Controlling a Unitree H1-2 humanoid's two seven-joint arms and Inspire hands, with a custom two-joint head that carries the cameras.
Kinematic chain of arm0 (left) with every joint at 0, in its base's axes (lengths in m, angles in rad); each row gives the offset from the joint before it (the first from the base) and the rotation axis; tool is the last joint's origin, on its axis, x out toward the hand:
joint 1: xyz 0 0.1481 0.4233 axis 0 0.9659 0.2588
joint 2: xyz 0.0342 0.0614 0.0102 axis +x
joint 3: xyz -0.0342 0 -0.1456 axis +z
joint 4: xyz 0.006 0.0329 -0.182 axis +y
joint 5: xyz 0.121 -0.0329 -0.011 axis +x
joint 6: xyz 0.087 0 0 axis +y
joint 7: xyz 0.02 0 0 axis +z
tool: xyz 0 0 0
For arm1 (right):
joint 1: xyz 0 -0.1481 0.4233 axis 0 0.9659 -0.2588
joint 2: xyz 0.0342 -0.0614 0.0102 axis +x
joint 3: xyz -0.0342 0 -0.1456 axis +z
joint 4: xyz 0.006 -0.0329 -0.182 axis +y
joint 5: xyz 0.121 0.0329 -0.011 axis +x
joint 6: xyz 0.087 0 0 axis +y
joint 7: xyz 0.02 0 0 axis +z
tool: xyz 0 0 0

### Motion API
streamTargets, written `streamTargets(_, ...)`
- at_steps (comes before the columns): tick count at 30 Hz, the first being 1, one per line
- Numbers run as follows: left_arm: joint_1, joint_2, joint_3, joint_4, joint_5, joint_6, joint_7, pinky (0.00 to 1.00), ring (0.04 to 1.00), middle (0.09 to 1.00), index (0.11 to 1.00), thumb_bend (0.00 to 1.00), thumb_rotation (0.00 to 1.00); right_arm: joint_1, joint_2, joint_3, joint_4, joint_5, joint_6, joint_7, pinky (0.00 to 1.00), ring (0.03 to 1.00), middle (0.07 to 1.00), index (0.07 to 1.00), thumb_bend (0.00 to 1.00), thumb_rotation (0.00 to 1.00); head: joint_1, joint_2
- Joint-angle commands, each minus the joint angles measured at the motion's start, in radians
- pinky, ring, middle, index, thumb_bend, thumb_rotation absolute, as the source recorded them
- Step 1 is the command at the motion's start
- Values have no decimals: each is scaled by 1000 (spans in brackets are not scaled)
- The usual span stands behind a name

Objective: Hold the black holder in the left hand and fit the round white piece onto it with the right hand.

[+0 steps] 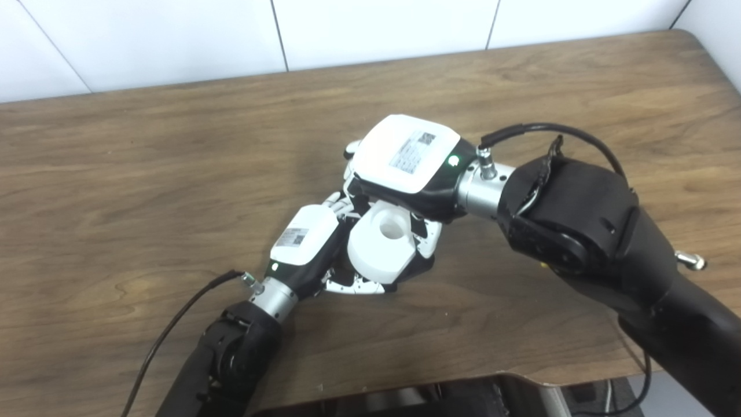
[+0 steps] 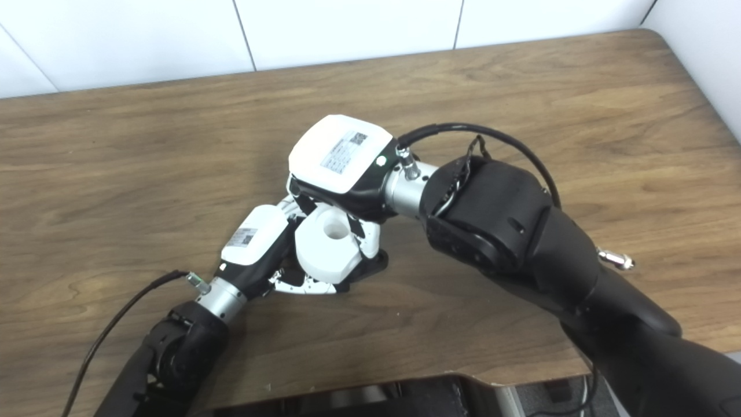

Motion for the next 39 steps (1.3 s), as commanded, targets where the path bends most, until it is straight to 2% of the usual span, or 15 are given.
streamTargets(1, 9, 2, -23, 22, 23, 11, -42, 966, 896, 820, 488, 515, 64, -40, -20, -5, -8, 16, -5, 96, 819, 901, 773, 478, 526, 135, -1, 1)
streamTargets(16, 8, 2, -21, 14, 15, 18, -52, 965, 894, 820, 488, 515, 64, -80, -40, 4, 0, 37, 28, 95, 805, 893, 767, 479, 525, 132, -1, 6)
streamTargets(22, 6, 2, -22, 14, 19, 17, -50, 962, 890, 817, 487, 516, 63, -59, -25, -1, -2, 22, 1, 95, 796, 889, 758, 479, 526, 135, 0, 8)
streamTargets(39, 8, 4, -22, 13, 21, 10, -45, 958, 896, 819, 487, 516, 64, -25, -22, 46, -19, -36, -53, 94, 794, 889, 751, 478, 527, 144, -4, 13)
